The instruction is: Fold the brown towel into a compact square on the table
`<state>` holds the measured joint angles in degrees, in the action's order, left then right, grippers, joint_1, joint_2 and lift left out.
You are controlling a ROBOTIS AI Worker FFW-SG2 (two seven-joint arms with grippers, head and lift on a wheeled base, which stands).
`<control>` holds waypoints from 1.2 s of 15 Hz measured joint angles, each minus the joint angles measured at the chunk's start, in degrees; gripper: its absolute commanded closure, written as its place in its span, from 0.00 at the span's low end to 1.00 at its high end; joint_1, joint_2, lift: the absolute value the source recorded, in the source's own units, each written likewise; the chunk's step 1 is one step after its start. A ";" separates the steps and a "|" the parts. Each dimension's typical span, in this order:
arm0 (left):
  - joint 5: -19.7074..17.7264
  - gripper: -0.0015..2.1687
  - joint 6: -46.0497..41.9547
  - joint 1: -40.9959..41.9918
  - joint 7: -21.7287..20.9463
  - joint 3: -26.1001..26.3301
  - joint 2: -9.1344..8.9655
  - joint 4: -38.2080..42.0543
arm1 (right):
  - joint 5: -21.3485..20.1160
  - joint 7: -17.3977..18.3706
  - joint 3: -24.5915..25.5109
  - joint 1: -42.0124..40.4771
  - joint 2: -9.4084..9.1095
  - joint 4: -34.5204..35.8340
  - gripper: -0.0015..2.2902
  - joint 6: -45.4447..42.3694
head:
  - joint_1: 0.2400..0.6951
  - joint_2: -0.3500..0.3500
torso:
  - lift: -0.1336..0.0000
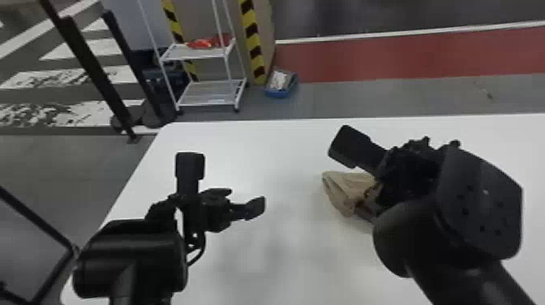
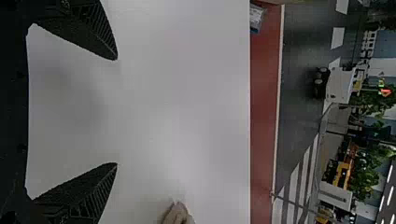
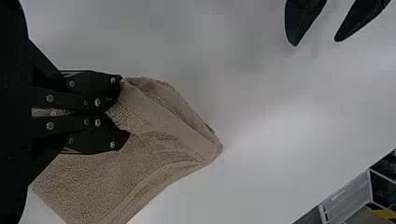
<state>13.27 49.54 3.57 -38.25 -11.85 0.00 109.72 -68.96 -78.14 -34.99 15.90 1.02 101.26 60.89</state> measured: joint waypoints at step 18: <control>0.00 0.03 -0.18 -0.67 0.55 0.21 0.00 -1.43 | 2.99 0.00 0.31 -6.88 6.44 13.57 0.02 -3.45 | 1.00 0.85 | 0.07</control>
<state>13.27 49.35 2.90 -37.70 -11.64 0.00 108.29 -65.97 -78.13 -34.67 9.02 7.46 114.82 57.44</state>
